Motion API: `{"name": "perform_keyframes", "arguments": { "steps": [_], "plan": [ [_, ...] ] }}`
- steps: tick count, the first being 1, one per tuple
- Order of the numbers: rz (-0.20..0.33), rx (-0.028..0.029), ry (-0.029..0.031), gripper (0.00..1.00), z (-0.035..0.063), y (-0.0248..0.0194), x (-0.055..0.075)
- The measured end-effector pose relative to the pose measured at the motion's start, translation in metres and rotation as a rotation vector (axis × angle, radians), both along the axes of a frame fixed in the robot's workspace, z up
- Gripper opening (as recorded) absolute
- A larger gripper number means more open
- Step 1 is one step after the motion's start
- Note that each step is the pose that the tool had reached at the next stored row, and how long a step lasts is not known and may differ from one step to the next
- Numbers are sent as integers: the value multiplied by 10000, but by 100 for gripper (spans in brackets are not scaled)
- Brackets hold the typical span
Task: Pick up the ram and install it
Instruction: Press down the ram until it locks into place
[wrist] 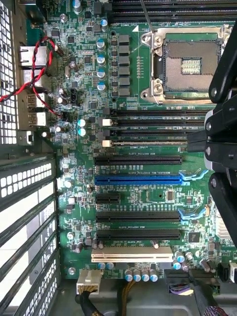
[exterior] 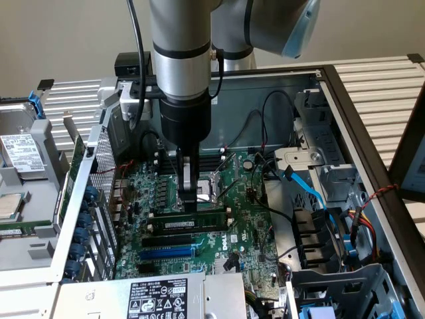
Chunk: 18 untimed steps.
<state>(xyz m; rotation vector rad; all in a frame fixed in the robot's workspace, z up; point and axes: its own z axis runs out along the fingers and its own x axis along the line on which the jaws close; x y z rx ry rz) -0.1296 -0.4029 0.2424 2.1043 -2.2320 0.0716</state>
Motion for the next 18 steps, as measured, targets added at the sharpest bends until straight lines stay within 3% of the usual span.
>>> {"name": "perform_keyframes", "arguments": {
  "steps": [8,18],
  "plan": [
    [-27,-34,-1,10,-33,7,-1],
    [-29,-36,-17,10,-53,22,-1]
  ]
}}
